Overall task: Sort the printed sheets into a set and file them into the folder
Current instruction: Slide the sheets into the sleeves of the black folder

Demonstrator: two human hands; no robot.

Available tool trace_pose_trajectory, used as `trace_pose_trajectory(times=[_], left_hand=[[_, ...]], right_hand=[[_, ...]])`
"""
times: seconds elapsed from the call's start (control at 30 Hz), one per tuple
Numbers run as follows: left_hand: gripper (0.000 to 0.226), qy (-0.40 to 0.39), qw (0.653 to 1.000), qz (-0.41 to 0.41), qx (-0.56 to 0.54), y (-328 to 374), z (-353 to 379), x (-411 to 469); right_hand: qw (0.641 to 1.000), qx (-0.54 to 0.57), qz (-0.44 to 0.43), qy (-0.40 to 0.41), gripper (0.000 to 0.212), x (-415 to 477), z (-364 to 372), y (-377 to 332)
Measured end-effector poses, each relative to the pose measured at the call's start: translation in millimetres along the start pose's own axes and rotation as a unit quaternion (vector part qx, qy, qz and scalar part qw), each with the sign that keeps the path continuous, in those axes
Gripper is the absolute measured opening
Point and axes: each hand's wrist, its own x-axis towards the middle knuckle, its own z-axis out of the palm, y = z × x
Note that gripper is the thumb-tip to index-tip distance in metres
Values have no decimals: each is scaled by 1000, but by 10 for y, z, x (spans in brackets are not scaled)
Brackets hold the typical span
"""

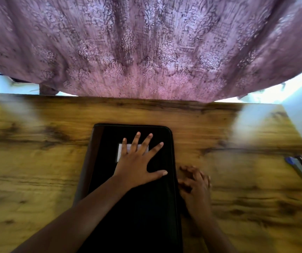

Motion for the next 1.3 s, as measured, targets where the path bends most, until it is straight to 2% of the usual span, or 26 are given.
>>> trace_pose_trajectory(times=[0.1,0.2,0.27,0.33,0.43,0.57,0.77,0.87,0.97,1.1,1.23,1.3], left_hand=[[90,0,1000,0,9,11,-13,-1],[89,-5,1000,5,30,17,-56,-35],[79,20,998,52,40,68,-124,-135],[66,53,989,134,19,118,-124,-389],[67,53,978,199,15,178,51,-1010],[73,22,983,182,13,154,230,-1479],[74,1,986,164,-7,162,225,-1439],[75,-13,988,157,-5,165,202,-1439],[76,-17,987,158,0,184,218,-1454],[76,-4,988,155,-1,171,240,-1444],[76,-1,989,145,-26,182,188,-1356],[68,-22,982,158,-98,154,115,-1300]], right_hand=[[1000,1,11,-21,26,-494,-2,60],[1000,4,2,14,23,-715,24,75],[999,-16,12,31,19,-716,23,55],[999,-29,11,32,17,-719,12,35],[999,-27,5,42,14,-723,13,24],[998,-31,-3,61,13,-770,48,29],[991,-28,28,129,23,-1458,198,98],[983,-11,72,166,27,-1809,295,60],[963,18,122,241,27,-2113,510,-111],[925,49,186,329,17,-2222,741,-319],[926,19,203,317,26,-2083,670,-360],[924,22,234,302,18,-1997,597,-375]])
